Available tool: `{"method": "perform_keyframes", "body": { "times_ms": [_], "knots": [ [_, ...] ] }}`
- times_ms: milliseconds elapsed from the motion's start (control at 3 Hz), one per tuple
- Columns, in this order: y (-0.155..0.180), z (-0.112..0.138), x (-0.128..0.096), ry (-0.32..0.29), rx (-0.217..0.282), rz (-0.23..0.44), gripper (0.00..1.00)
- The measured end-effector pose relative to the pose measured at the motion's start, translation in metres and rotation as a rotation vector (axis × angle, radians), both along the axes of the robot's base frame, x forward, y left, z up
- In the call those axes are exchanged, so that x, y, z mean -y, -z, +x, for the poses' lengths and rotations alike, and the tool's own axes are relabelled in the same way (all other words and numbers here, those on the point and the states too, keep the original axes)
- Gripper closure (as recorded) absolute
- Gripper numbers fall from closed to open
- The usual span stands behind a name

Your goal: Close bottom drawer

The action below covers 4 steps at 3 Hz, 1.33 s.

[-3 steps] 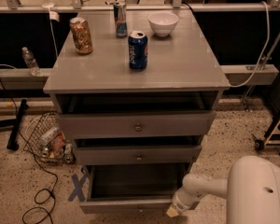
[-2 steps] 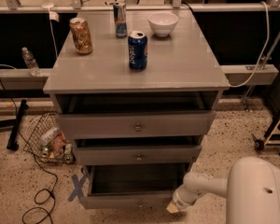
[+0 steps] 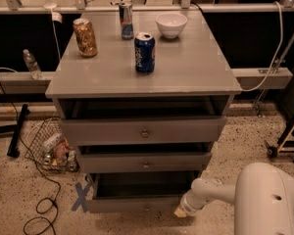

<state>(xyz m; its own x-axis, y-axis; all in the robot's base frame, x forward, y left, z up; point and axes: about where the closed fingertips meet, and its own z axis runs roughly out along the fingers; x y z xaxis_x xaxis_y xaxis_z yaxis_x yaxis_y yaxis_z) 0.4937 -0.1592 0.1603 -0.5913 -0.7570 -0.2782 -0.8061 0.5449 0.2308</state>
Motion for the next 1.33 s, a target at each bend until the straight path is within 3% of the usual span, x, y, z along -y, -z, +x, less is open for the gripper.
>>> {"method": "perform_keyframes", "body": {
  "times_ms": [333,667,1000,1333],
  "knots": [
    [0.000,0.000,0.000,0.000,0.000,0.000,1.00],
    [0.003,0.036,-0.001,-0.002,0.084,-0.013,1.00],
    [0.004,0.041,-0.002,-0.003,0.095,-0.014,1.00],
    [0.006,0.073,-0.007,-0.016,0.150,-0.026,1.00]
  ]
}}
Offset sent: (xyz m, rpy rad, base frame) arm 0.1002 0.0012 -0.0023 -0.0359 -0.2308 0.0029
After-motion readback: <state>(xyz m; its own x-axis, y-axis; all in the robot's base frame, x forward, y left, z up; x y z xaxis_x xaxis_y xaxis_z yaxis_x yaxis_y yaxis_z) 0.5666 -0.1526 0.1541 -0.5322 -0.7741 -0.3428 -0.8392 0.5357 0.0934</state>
